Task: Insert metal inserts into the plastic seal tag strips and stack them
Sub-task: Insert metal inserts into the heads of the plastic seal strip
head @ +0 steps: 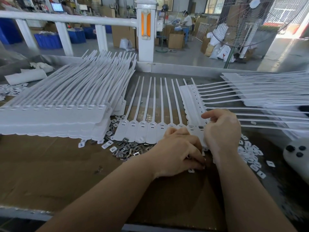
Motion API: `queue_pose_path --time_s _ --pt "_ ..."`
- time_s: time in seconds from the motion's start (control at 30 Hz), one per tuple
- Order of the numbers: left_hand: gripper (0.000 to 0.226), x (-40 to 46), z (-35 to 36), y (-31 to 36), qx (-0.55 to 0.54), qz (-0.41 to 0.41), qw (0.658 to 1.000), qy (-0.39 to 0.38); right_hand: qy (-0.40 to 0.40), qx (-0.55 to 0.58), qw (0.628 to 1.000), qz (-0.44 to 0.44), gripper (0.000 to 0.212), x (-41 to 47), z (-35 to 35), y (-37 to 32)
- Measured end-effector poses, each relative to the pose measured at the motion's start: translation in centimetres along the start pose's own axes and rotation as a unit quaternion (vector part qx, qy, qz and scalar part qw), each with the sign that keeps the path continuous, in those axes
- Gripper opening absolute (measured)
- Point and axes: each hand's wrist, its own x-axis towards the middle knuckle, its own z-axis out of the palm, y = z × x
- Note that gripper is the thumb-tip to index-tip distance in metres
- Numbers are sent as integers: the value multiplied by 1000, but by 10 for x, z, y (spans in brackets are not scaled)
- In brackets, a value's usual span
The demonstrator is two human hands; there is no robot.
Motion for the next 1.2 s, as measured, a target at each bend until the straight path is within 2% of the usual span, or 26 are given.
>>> queue_pose_path --time_s 0.1,0.2,0.3,0.4,0.6,0.8,0.97,1.2 --pt "20 0 0 -3 -9 -30 999 18 -3 5 1000 -11 40 0 0 1" --pt "18 0 -4 -10 -68 -120 984 116 -13 22 999 -30 37 1 1 2" --pt "12 -2 -9 -20 -163 -228 934 221 -37 47 993 -101 28 -2 2 -1" --pt "7 -5 -11 -26 -266 -295 879 265 -90 97 978 -162 23 -5 3 -7" --pt "11 -5 -13 -27 -289 -302 861 290 -159 182 953 -181 19 -7 0 -11" --pt "16 -6 -13 -26 -291 -295 862 292 -219 221 936 -164 21 -9 -3 -15" --pt "17 -6 -12 -27 -292 -298 864 280 -227 214 933 -181 22 -9 -4 -15" --pt "19 -6 -14 -24 -301 -292 866 272 -217 223 930 -196 11 -9 -1 -15"
